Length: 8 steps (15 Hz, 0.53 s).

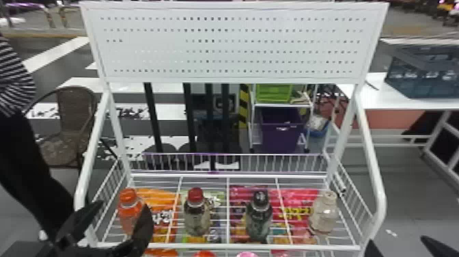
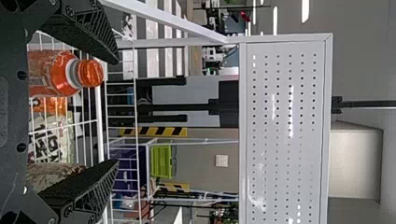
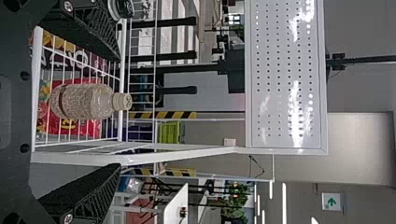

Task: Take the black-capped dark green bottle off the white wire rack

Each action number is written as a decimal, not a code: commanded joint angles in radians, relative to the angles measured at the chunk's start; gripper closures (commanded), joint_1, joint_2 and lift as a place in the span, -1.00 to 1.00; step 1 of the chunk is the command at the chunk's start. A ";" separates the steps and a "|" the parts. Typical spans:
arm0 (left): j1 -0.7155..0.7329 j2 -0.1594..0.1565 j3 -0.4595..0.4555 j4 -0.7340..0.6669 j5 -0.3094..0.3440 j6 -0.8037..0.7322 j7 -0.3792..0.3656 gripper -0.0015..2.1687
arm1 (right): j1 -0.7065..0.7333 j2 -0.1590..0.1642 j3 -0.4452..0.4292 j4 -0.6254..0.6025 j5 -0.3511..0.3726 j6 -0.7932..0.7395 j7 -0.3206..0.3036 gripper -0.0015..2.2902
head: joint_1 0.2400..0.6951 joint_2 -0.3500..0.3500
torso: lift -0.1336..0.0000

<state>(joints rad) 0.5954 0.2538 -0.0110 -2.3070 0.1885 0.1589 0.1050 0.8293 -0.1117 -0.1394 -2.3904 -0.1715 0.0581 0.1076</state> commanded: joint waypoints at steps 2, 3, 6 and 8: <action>0.001 -0.001 0.000 -0.005 0.002 0.000 -0.001 -0.87 | 0.001 0.001 0.000 0.002 -0.002 -0.010 0.001 -0.93 | 0.14 0.00 | 1.00; 0.001 -0.001 0.002 -0.005 0.000 0.000 -0.001 -0.87 | 0.002 0.001 0.000 0.002 -0.002 -0.010 0.001 -0.93 | 0.14 0.00 | 1.00; 0.001 -0.001 0.000 -0.002 0.000 0.000 -0.001 -0.87 | 0.002 0.001 0.000 0.005 -0.002 -0.019 0.001 -0.93 | 0.14 0.00 | 1.00; 0.001 -0.001 -0.001 -0.003 0.000 0.000 -0.001 -0.87 | 0.004 0.001 0.000 0.007 0.000 -0.031 0.001 -0.93 | 0.14 0.00 | 1.00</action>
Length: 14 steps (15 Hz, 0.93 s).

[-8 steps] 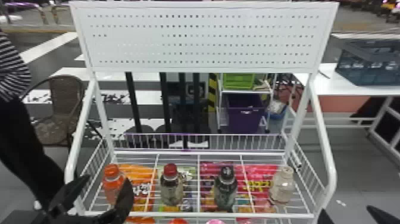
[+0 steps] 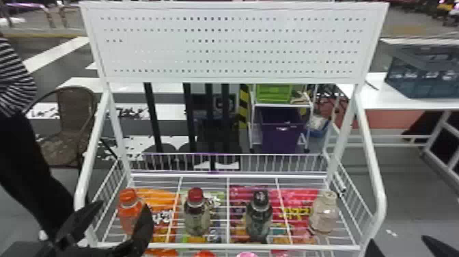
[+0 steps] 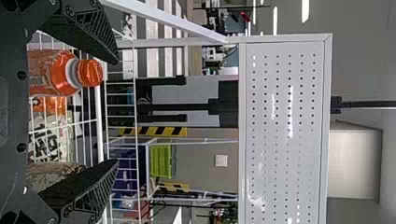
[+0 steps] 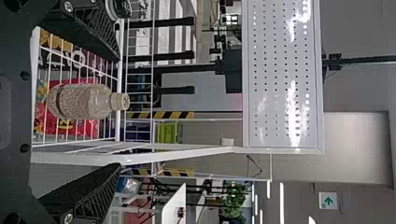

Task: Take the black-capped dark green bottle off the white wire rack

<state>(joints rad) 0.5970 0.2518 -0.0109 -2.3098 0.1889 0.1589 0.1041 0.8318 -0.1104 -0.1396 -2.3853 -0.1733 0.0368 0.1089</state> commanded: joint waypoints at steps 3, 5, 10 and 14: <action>0.000 0.000 -0.003 0.000 0.000 0.000 -0.001 -0.87 | -0.003 0.000 0.003 0.018 0.008 -0.022 0.000 -0.93 | 0.14 0.00 | 1.00; -0.002 0.000 -0.003 0.003 0.001 0.000 -0.001 -0.87 | -0.013 0.002 0.014 0.087 0.012 -0.102 0.000 -0.93 | 0.14 0.00 | 1.00; -0.008 0.000 -0.006 0.007 0.001 0.006 -0.001 -0.87 | -0.103 0.000 0.107 0.429 0.049 -0.464 0.009 -0.92 | 0.14 0.00 | 1.00; -0.009 -0.002 -0.021 0.009 -0.005 0.028 -0.001 -0.87 | -0.275 -0.011 0.232 0.703 0.067 -0.596 0.009 -0.91 | 0.14 0.00 | 1.00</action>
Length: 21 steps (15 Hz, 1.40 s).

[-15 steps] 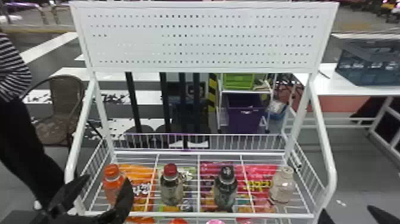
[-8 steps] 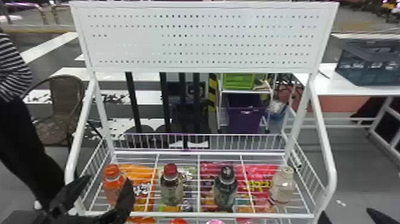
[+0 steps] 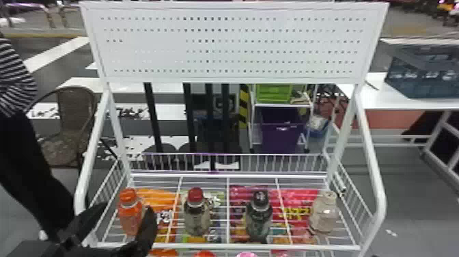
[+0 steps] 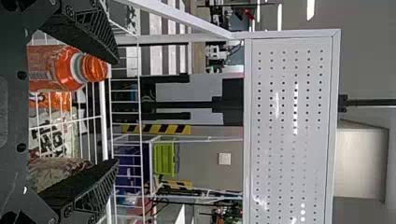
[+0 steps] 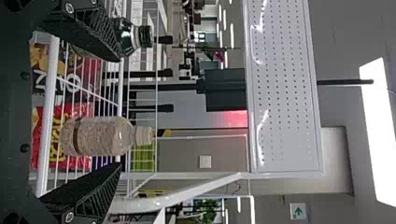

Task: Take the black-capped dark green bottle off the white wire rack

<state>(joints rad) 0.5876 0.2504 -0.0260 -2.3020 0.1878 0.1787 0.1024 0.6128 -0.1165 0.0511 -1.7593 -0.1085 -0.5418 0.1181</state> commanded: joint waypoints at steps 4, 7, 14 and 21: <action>0.000 -0.002 -0.014 0.001 -0.008 0.014 -0.001 -0.87 | -0.246 -0.005 0.130 0.261 0.009 -0.005 -0.002 -0.90 | 0.14 0.00 | 1.00; -0.005 -0.002 -0.023 0.004 -0.016 0.035 -0.001 -0.87 | -0.369 0.003 0.193 0.365 0.010 0.035 -0.003 -0.90 | 0.14 0.00 | 1.00; -0.005 0.004 -0.018 0.004 -0.014 0.042 -0.003 -0.87 | -0.536 0.049 0.286 0.462 0.038 0.152 -0.057 -0.90 | 0.14 0.00 | 1.00; 0.003 0.009 -0.012 0.001 -0.011 0.032 -0.006 -0.87 | -0.620 0.080 0.289 0.531 0.055 0.250 -0.081 -0.90 | 0.14 0.00 | 1.00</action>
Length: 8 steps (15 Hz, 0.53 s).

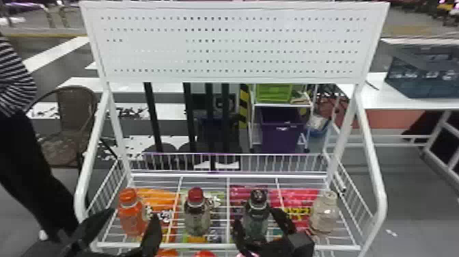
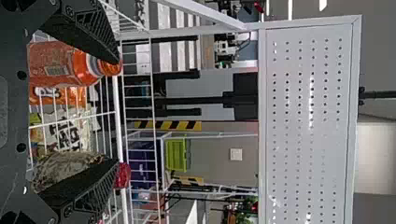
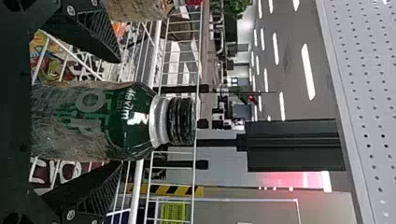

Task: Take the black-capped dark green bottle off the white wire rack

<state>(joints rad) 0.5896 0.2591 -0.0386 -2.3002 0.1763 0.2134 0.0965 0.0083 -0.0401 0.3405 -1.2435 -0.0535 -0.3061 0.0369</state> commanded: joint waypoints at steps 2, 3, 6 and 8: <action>0.004 0.000 0.002 -0.001 -0.001 -0.002 0.000 -0.87 | -0.039 0.003 0.000 0.035 -0.003 0.029 0.000 -0.90 | 0.14 0.00 | 1.00; 0.004 0.000 0.002 -0.001 0.000 -0.005 0.000 -0.87 | -0.047 0.003 0.000 0.036 -0.008 0.039 0.000 -0.89 | 0.14 0.00 | 1.00; 0.007 -0.001 0.000 -0.002 -0.001 -0.005 0.000 -0.87 | -0.051 0.000 -0.003 0.027 -0.017 0.115 0.000 -0.44 | 0.14 0.00 | 1.00; 0.010 -0.001 0.002 -0.005 -0.003 -0.009 0.000 -0.87 | -0.034 -0.003 -0.003 -0.001 -0.017 0.128 -0.002 0.23 | 0.14 0.00 | 1.00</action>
<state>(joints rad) 0.5980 0.2583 -0.0372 -2.3035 0.1744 0.2057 0.0966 -0.0370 -0.0412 0.3383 -1.2261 -0.0700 -0.1904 0.0365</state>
